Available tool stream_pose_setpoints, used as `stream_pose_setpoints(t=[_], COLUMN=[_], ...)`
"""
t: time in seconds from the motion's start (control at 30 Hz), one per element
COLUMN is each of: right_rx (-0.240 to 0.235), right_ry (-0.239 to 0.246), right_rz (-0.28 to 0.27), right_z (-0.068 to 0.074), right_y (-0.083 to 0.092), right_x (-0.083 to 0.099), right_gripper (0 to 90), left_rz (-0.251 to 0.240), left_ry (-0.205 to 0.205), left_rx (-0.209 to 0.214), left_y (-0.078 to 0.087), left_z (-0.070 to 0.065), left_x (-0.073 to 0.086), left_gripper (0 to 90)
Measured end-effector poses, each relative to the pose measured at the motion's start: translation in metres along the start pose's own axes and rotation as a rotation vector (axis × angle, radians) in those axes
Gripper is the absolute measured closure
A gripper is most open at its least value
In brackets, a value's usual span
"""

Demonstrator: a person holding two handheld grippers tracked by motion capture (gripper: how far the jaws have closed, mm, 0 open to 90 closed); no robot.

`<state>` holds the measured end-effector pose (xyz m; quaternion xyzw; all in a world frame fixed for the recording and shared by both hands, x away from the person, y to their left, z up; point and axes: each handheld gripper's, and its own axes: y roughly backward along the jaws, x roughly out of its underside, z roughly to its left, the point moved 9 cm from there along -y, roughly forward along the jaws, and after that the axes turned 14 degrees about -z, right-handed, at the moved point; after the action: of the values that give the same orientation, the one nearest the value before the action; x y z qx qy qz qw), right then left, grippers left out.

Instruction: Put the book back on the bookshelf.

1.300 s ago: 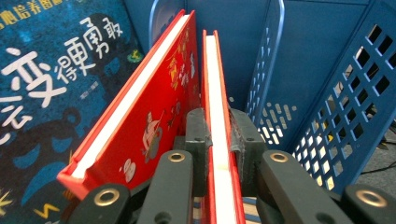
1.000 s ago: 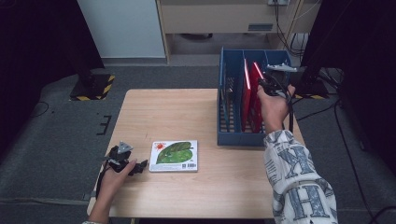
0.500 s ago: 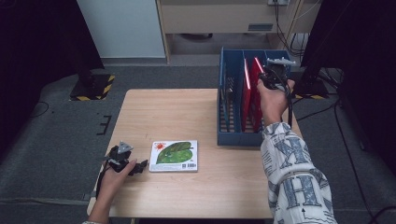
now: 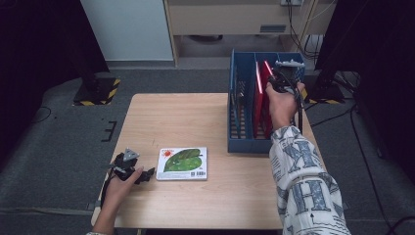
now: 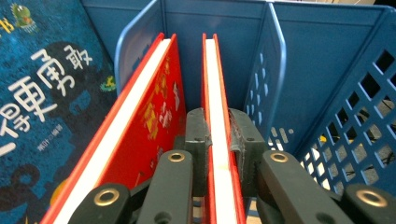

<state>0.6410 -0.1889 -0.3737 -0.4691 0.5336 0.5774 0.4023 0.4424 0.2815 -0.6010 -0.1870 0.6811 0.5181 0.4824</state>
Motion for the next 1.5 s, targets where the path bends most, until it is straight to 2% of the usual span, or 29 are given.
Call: stream_pose_setpoints(t=[0.17,0.67,1.07,1.5], right_rx=[-0.003,0.000,-0.063,-0.100], right_ry=[0.006,0.016,-0.012,-0.016], right_rz=[-0.005,-0.004,0.004,-0.038], right_z=[0.004,0.009,0.017,0.018], right_y=[-0.002,-0.005,-0.001,0.020], right_x=[-0.004,0.002,0.002,-0.015], right_gripper=[79.2,79.0,75.0,74.1], left_rz=[0.000,0.000,0.001,0.001], left_ry=[0.000,-0.001,-0.004,-0.001], left_rx=[0.000,0.001,0.001,0.001], left_y=[0.000,0.000,0.000,0.000], left_z=[0.000,0.000,0.000,0.000], left_x=[0.000,0.000,0.000,0.000], left_gripper=[0.0,0.0,0.0,0.0])
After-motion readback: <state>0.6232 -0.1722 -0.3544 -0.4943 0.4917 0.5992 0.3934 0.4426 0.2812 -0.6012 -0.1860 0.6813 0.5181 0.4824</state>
